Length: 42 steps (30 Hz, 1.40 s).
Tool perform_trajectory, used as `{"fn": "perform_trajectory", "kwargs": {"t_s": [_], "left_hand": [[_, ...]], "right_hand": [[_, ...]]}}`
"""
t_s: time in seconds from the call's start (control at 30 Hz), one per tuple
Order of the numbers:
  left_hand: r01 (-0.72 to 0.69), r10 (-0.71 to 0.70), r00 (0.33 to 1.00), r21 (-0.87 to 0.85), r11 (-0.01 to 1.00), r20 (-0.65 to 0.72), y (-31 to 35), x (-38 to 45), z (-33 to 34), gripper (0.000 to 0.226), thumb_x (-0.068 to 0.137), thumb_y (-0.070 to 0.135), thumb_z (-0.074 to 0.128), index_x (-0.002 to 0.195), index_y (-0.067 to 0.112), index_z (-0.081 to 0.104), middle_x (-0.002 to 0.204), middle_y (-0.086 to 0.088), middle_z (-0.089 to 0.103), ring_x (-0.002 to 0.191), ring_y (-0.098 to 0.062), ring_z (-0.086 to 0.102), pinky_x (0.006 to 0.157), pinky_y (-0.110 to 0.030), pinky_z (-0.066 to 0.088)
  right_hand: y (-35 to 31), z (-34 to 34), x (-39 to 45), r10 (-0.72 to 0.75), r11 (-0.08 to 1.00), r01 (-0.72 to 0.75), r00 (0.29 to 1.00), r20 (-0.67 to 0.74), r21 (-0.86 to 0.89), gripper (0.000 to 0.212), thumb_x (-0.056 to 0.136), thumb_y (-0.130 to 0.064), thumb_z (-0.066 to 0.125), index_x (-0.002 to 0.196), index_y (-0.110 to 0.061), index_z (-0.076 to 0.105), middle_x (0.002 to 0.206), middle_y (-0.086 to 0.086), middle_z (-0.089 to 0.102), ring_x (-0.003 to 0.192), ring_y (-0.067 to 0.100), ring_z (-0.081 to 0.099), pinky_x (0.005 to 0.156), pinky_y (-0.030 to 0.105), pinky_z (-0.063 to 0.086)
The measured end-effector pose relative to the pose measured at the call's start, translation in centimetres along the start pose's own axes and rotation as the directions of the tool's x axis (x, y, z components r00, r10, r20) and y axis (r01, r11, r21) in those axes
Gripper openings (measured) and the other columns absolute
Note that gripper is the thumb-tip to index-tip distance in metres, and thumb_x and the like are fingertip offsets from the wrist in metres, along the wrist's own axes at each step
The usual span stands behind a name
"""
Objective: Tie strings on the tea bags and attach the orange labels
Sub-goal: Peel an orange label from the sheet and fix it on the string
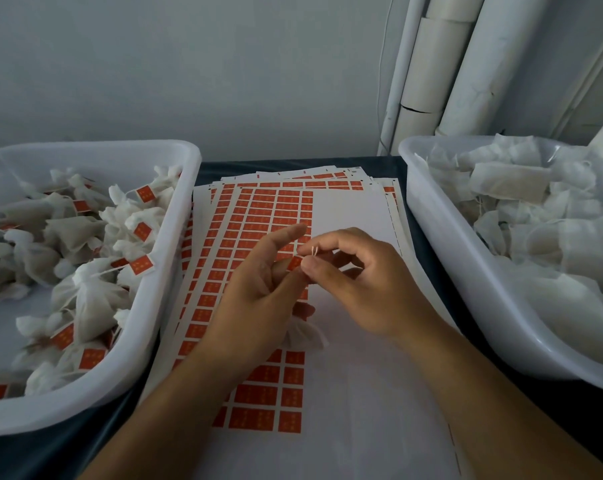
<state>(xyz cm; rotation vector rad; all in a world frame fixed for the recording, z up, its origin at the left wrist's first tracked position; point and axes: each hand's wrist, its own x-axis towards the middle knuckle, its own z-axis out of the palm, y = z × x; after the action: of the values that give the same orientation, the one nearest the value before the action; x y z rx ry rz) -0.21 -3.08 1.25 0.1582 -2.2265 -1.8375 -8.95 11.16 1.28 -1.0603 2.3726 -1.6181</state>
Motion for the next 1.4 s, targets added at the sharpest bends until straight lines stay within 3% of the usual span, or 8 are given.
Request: {"fn": "perform_trajectory", "kwargs": {"t_s": [0.13,0.27,0.43,0.67,0.87,1.03,1.3,1.4], "left_hand": [[-0.016,0.016,1.0,0.015,1.0,0.007,-0.1,0.1,0.1,0.046,0.1,0.033,0.055,0.144,0.039,0.044,0.109,0.028,0.072,0.103,0.005,0.069,0.065,-0.01,0.053],[-0.035,0.034,0.999,0.035,0.999,0.015,-0.1,0.0,0.2,0.049,0.094,0.041,0.056,0.142,0.042,0.044,0.104,0.018,0.073,0.097,-0.005,0.072,0.067,-0.014,0.056],[-0.079,0.077,0.997,0.139,0.987,0.017,-0.3,-0.2,0.7,0.058,0.095,0.021,0.068,0.141,0.046,0.042,0.111,0.011,0.067,0.082,-0.009,0.074,0.06,-0.017,0.057],[-0.04,0.046,0.997,0.1,0.994,-0.064,-0.8,0.1,0.7,0.037,0.101,0.027,0.054,0.135,0.042,0.05,0.088,0.016,0.072,0.072,-0.011,0.072,0.057,-0.017,0.055],[-0.039,0.046,0.995,0.07,0.997,-0.091,-0.9,0.2,0.5,0.036,0.103,0.021,0.053,0.131,0.044,0.05,0.078,0.011,0.072,0.067,-0.011,0.071,0.056,-0.015,0.054],[-0.045,0.048,0.996,0.043,0.998,-0.073,-0.8,0.2,0.5,0.037,0.103,0.02,0.055,0.132,0.043,0.048,0.079,0.009,0.072,0.067,-0.012,0.071,0.056,-0.016,0.054],[-0.012,0.013,0.998,0.013,1.0,-0.058,-0.7,0.1,0.6,0.043,0.096,0.036,0.059,0.136,0.046,0.044,0.075,0.013,0.071,0.063,-0.011,0.069,0.056,-0.016,0.053],[-0.011,0.012,0.999,0.022,1.0,-0.042,-0.8,0.1,0.8,0.049,0.093,0.04,0.061,0.137,0.048,0.041,0.091,0.014,0.072,0.069,-0.012,0.072,0.057,-0.017,0.054]], "right_hand": [[-0.1,-0.1,-0.1,-0.005,0.999,0.006,0.999,-0.034,0.043,0.008,0.095,-0.032,0.069,0.101,-0.028,0.073,0.103,-0.016,0.068,0.101,0.007,0.066,0.084,0.025,0.06],[-0.2,-0.1,0.0,-0.045,0.998,0.043,0.996,-0.075,-0.035,0.013,0.096,-0.034,0.066,0.101,-0.023,0.072,0.104,-0.015,0.067,0.101,0.004,0.064,0.085,0.013,0.053],[-0.2,-0.3,0.0,-0.023,1.0,0.02,0.992,-0.126,-0.023,0.011,0.096,-0.038,0.064,0.103,-0.031,0.069,0.101,-0.025,0.07,0.102,-0.005,0.064,0.084,0.005,0.049],[0.2,-0.2,0.0,-0.056,0.997,0.046,0.987,-0.153,-0.064,0.012,0.096,-0.039,0.065,0.1,-0.03,0.069,0.1,-0.025,0.069,0.1,-0.002,0.066,0.083,0.008,0.051],[-0.2,-1.2,0.3,0.062,0.998,-0.062,0.998,-0.014,-0.011,0.044,0.085,-0.06,0.06,0.123,-0.037,0.063,0.118,-0.024,0.066,0.106,-0.007,0.062,0.08,0.009,0.054],[0.0,-1.0,0.2,0.022,0.997,-0.02,1.0,0.014,-0.08,0.014,0.095,-0.036,0.068,0.108,-0.032,0.071,0.113,-0.019,0.068,0.104,-0.002,0.063,0.085,0.014,0.055],[-0.3,-0.7,0.1,-0.096,0.965,0.094,0.995,0.003,-0.245,0.004,0.098,-0.029,0.065,0.1,-0.026,0.068,0.105,-0.017,0.063,0.102,0.002,0.06,0.089,0.012,0.049],[-0.3,-0.5,0.1,-0.076,0.964,0.069,0.997,-0.016,-0.255,0.007,0.1,-0.035,0.059,0.101,-0.029,0.063,0.109,-0.017,0.065,0.103,-0.003,0.059,0.092,0.009,0.045]]}}
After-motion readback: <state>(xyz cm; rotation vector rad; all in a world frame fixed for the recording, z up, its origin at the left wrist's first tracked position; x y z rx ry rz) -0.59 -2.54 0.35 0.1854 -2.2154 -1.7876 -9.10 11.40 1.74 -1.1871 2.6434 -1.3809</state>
